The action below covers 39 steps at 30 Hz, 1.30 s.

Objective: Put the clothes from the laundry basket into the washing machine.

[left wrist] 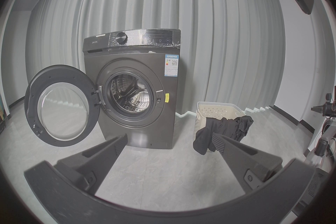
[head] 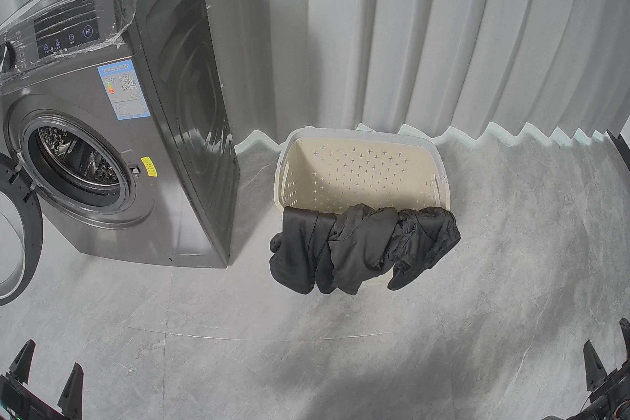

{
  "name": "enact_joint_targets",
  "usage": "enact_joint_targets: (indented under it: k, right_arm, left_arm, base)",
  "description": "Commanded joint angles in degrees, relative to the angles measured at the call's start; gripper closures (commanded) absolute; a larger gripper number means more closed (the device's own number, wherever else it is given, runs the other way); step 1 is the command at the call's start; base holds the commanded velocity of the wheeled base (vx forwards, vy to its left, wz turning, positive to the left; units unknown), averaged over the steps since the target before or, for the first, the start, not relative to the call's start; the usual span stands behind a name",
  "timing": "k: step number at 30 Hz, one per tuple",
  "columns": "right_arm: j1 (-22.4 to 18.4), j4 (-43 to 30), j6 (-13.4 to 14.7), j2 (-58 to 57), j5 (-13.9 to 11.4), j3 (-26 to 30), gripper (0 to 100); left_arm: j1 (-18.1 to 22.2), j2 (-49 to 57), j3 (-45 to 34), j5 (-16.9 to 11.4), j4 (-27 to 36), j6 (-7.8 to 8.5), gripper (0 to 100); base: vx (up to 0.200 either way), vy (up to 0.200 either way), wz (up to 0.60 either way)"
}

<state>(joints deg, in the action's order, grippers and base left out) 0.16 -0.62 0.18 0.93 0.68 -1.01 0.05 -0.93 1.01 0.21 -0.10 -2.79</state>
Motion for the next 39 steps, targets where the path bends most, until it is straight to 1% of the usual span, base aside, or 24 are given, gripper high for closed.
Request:
enact_joint_targets:
  k: [1, 3, 16, 34, 39]
  right_arm:
    - [0.0, 0.0, 0.0, -0.9, 0.0, 0.8, 0]
    - [0.0, 0.0, 0.0, -0.9, 0.0, 0.8, 0]
    - [0.0, 0.0, 0.1, -0.9, 0.0, 0.9, 0]
    - [0.0, 0.0, 0.0, -0.9, -0.2, 0.8, 0]
    - [0.0, 0.0, -0.1, -0.9, -0.1, 0.8, 0]
  left_arm:
    - [0.1, 0.9, -0.9, 0.1, 0.0, 0.07, 0]
    - [0.1, 0.9, -0.9, 0.1, 0.0, -0.02, 0]
    - [0.1, 0.9, -0.8, 0.1, 0.0, -0.02, 0]
    - [0.0, 0.9, -0.9, 0.0, 0.0, -0.02, 0]
    - [0.0, 0.9, -0.9, 0.0, 0.0, -0.02, 0]
  base:
    - [0.0, 0.0, 0.0]
    - [0.0, 0.0, 0.0]
    - [0.0, -0.2, 0.0]
    - [0.0, 0.0, 0.0]
    - [0.2, 0.0, 0.0]
